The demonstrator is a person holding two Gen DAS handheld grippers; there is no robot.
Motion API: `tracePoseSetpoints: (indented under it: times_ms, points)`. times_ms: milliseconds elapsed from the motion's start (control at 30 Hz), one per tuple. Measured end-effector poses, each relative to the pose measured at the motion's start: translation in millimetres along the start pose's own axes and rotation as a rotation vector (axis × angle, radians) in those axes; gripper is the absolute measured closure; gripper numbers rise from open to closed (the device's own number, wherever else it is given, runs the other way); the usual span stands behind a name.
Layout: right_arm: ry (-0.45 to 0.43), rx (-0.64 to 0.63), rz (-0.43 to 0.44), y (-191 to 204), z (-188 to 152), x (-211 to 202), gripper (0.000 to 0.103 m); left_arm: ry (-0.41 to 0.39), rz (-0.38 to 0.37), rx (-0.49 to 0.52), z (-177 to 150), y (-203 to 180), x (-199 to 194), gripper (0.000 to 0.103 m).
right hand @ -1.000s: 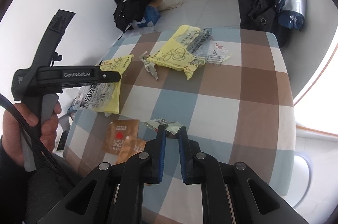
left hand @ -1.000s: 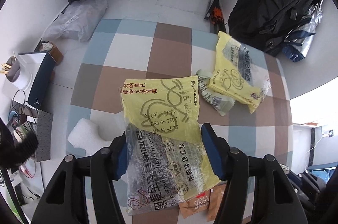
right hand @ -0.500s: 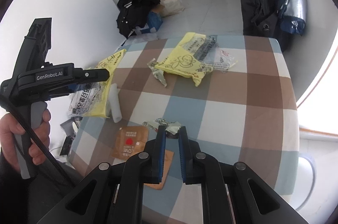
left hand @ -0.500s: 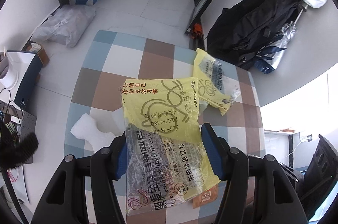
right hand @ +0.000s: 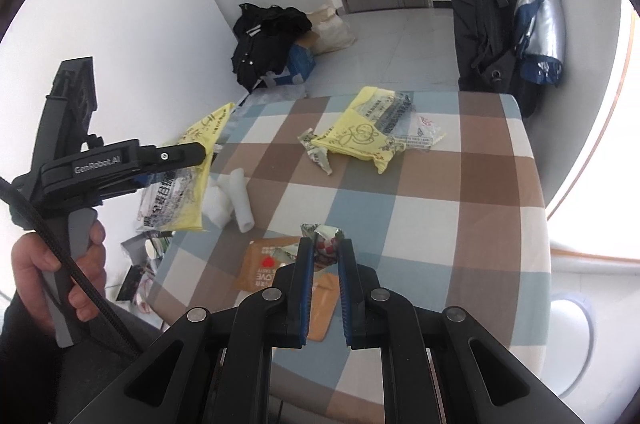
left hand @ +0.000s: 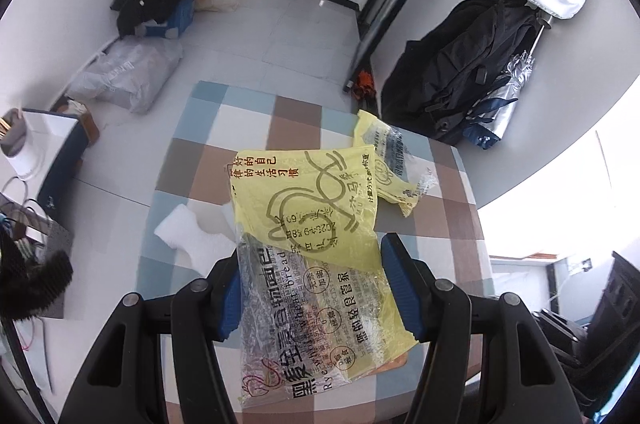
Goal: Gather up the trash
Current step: 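Carry the yellow bag with the left gripper toward the white bin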
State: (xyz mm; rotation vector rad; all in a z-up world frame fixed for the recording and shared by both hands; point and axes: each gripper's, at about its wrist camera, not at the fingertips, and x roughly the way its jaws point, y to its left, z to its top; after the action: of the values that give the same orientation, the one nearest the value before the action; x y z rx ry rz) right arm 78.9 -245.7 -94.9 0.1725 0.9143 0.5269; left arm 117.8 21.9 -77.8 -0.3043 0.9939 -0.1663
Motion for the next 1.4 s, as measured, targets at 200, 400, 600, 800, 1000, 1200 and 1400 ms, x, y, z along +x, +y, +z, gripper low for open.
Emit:
tracePoseSetpoints:
  times_ms: [200, 400, 600, 800, 1000, 1200, 1400]
  points:
    - [-0.042, 0.007, 0.022, 4.9, -6.3, -29.7, 0.092, -0.017, 0.001, 0.023, -7.2, -8.2, -14.0, 0.045]
    - [-0.117, 0.003, 0.035, 7.9, -8.9, -68.6, 0.092, -0.086, 0.000, 0.071, -8.5, -29.5, -40.3, 0.045]
    - [-0.181, -0.009, 0.032, 4.1, -7.9, -110.5, 0.092, -0.154, -0.017, 0.107, -14.8, -57.9, -57.1, 0.045]
    - [-0.276, 0.006, 0.006, -14.2, -4.8, -161.1, 0.092, -0.180, -0.065, 0.151, -15.0, -95.1, -61.6, 0.045]
    - [-0.359, 0.063, -0.048, -48.6, -9.7, -208.7, 0.092, -0.180, -0.130, 0.218, -16.0, -144.3, -58.3, 0.045]
    - [-0.413, 0.115, -0.146, -93.5, -23.2, -244.4, 0.092, -0.154, -0.196, 0.312, -22.4, -201.2, -44.8, 0.045]
    - [-0.414, 0.200, -0.225, -142.4, -41.2, -255.9, 0.092, -0.085, -0.253, 0.411, -33.7, -256.6, -13.4, 0.045]
